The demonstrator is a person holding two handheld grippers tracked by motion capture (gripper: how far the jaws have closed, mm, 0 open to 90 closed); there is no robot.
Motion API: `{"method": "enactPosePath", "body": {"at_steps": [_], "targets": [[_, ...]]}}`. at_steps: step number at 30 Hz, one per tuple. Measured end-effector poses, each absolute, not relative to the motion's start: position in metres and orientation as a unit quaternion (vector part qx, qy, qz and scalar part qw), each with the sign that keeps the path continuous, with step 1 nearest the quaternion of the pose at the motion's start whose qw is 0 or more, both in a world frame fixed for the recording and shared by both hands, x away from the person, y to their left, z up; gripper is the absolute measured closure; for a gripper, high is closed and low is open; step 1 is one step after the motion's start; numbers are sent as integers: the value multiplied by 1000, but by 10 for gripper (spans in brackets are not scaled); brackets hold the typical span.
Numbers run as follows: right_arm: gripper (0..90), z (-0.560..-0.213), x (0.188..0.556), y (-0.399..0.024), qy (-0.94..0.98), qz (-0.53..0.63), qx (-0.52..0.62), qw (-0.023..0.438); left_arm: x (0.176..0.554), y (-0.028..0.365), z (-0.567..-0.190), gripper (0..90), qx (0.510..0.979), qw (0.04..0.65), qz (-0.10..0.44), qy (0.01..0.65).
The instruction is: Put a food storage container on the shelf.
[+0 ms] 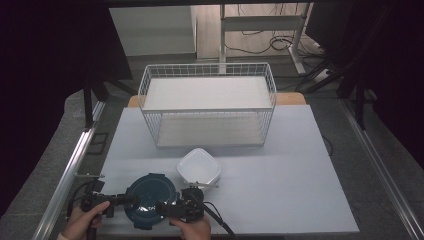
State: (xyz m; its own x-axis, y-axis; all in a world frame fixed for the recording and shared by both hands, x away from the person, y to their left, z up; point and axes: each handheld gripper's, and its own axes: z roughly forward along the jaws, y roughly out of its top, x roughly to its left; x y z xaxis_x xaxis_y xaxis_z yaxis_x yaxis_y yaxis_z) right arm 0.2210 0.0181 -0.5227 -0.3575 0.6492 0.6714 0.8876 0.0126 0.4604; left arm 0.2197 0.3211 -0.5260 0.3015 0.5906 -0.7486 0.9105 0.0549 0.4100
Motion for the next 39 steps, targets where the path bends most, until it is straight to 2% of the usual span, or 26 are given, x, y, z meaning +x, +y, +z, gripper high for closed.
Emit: {"method": "enactPosePath", "body": {"at_steps": [7,8,9,10,22,39], "targets": [[221,-524,221,19,-687,-436,-562,148,221,315,-533,210,663,447,-192,569],[238,-523,221,18,-686,-437,-563,148,221,315,-532,218,660,448,-189,573],[272,-522,221,16,-680,-435,-570,153,220,318,-529,275,652,450,-184,581],[287,-522,222,14,-673,-434,-577,161,220,318,-529,291,652,450,-184,581],[381,-518,218,8,-643,-439,-602,176,214,317,-521,325,646,447,-173,595],[406,-499,214,6,-645,-455,-593,159,208,316,-500,348,647,460,-154,589]]}}
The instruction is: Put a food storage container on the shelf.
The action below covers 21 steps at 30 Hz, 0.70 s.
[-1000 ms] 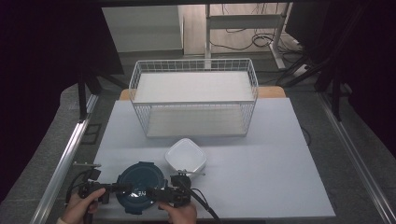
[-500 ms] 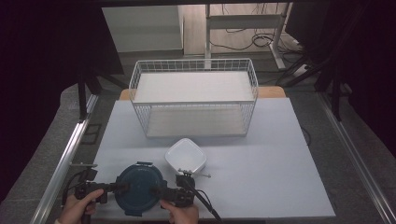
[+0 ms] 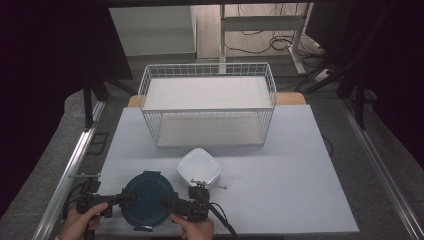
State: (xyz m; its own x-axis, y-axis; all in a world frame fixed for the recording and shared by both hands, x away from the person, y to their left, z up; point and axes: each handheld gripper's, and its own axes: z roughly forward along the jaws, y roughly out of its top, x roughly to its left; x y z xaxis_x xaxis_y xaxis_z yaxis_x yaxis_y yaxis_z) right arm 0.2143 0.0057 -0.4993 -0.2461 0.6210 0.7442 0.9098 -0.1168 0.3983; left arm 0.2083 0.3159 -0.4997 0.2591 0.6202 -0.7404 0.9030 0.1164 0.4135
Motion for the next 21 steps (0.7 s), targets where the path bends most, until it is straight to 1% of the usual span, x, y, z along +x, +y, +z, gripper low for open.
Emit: {"method": "enactPosePath", "body": {"at_steps": [7,11,20,21], "targets": [[409,-481,215,-2,-648,-469,-581,149,213,309,-479,354,650,467,-149,580],[409,-467,219,-9,-648,-477,-577,143,219,301,-459,354,658,473,-138,570],[410,-428,241,-40,-655,-491,-561,120,242,274,-428,354,663,485,-128,555],[410,-428,241,-40,-655,-491,-561,120,245,270,-426,354,664,486,-127,554]]}}
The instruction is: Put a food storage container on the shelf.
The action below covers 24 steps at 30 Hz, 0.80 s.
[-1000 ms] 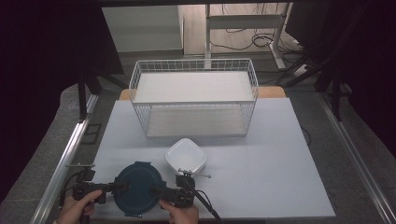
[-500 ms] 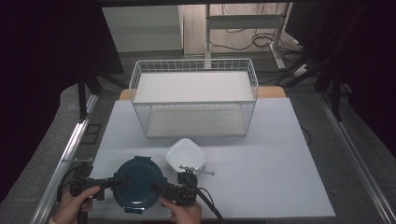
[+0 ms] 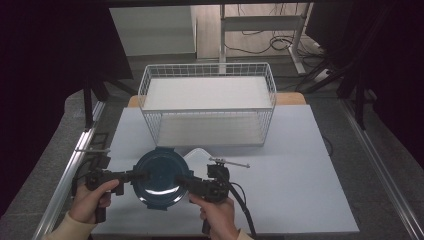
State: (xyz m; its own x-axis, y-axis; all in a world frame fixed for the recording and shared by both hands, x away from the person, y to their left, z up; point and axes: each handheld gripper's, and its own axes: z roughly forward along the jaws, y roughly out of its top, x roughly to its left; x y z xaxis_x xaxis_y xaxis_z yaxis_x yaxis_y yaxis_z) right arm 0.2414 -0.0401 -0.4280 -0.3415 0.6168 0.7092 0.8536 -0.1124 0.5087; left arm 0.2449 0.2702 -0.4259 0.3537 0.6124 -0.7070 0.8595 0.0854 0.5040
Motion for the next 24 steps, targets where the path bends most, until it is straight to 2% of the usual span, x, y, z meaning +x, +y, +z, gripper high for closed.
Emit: {"method": "enactPosePath", "body": {"at_steps": [24], "targets": [[410,-390,298,-110,-678,-482,-543,115,295,202,-396,355,672,489,-127,542]]}}
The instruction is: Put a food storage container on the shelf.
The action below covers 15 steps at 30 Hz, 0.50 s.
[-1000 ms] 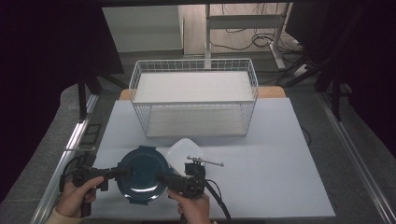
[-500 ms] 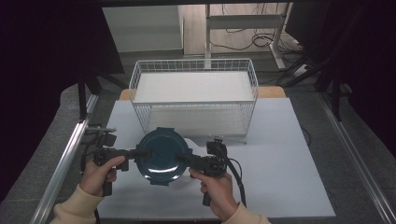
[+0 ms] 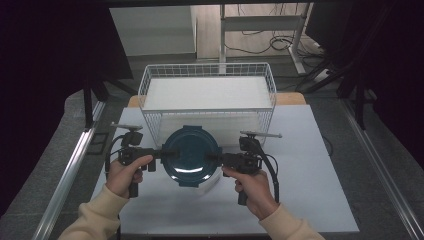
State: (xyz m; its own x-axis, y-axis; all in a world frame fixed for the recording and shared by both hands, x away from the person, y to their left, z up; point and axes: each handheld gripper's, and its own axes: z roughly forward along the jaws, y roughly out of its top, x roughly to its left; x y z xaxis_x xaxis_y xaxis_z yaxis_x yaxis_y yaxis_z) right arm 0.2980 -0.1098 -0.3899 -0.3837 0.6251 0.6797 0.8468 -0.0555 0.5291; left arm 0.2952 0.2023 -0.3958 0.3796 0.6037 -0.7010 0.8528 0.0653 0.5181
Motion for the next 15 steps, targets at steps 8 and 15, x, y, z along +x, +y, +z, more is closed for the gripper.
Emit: {"method": "enactPosePath", "body": {"at_steps": [8,15], "targets": [[410,-385,309,-127,-680,-480,-541,115,306,185,-391,354,676,487,-127,538],[410,-381,318,-141,-684,-476,-540,113,315,172,-389,353,678,484,-132,538]]}}
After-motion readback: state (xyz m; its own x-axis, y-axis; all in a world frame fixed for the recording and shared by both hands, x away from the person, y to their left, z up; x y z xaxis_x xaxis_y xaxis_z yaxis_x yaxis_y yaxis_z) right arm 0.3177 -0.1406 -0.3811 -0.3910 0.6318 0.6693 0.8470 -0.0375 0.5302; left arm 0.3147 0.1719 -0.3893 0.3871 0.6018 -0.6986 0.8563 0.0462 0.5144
